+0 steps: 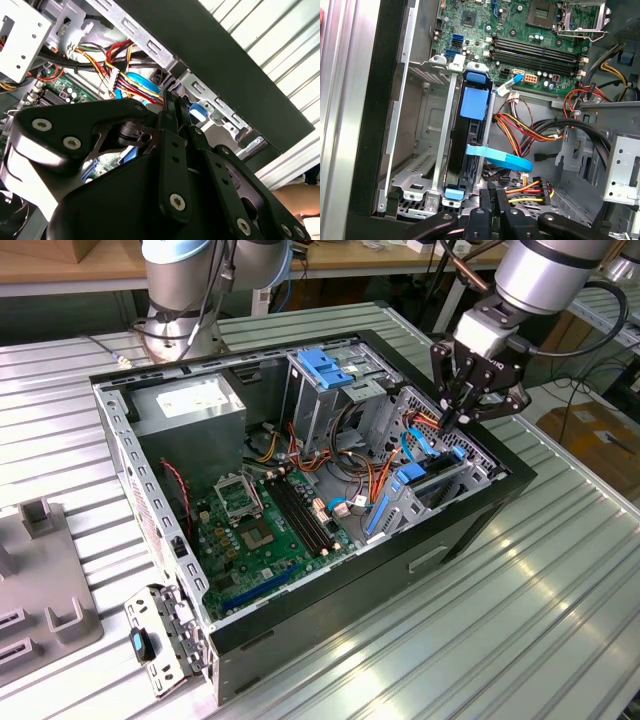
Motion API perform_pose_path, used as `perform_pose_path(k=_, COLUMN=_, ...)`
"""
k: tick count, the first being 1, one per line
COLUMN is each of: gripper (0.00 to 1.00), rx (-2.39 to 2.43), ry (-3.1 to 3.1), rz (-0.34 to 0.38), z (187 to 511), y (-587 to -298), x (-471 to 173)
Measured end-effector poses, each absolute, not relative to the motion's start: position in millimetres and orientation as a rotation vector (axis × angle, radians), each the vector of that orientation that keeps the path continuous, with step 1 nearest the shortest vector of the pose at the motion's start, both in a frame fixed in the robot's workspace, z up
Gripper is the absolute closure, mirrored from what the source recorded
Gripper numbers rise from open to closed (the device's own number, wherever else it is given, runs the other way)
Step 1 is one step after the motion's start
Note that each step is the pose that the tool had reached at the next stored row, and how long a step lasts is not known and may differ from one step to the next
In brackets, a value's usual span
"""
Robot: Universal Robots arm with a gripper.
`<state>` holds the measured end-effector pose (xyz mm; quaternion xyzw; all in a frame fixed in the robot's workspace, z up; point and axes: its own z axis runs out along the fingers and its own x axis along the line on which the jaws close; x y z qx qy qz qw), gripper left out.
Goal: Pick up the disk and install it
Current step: 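Insert the second disk wire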
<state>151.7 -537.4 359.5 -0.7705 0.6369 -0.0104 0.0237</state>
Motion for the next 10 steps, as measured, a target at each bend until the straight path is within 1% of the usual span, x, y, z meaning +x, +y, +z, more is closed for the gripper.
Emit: perform_pose_path(k=10, gripper=0.84, rx=-2.385, ry=1.971, rz=-0.032, z=359.3, y=-537.4, x=149.2)
